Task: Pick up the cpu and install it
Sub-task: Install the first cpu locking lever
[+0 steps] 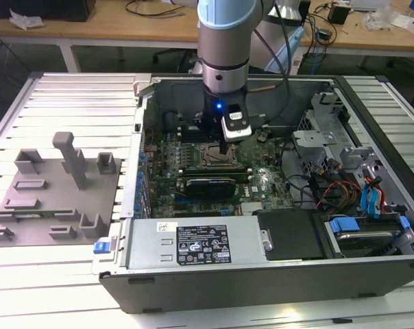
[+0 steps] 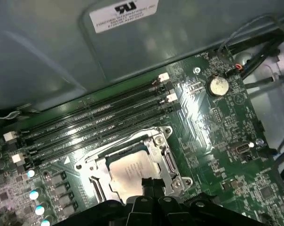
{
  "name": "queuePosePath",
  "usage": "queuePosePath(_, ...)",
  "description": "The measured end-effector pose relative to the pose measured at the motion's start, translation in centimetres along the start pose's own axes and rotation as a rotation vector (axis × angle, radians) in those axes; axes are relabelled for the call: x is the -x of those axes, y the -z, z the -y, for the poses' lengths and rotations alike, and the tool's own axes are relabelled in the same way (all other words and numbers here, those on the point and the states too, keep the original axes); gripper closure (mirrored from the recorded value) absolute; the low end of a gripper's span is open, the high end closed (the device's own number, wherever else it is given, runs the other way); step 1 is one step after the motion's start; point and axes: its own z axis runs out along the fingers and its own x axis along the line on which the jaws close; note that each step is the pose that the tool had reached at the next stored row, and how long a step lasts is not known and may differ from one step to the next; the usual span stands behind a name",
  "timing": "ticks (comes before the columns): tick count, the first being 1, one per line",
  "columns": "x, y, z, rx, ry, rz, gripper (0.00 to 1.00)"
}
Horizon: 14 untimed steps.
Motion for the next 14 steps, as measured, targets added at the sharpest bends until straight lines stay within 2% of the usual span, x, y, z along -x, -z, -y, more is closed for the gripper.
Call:
queuePosePath(2,0.15,0.40,0.26,0.0001,0.000,0.0000,0.89)
queuePosePath(5,0.81,0.46,1.86,-0.0001,0.000,0.0000,0.89)
queuePosePath(8,1.17,0.48,2.73,0.0000,0.000,-0.0001,0.89)
queuePosePath(11,1.21,0.54,2.82,-0.0008,0.000,0.0001,0.89)
queuePosePath(14,1.29,1.46,2.74,-0.0001,0.006,-0.0002,0.89)
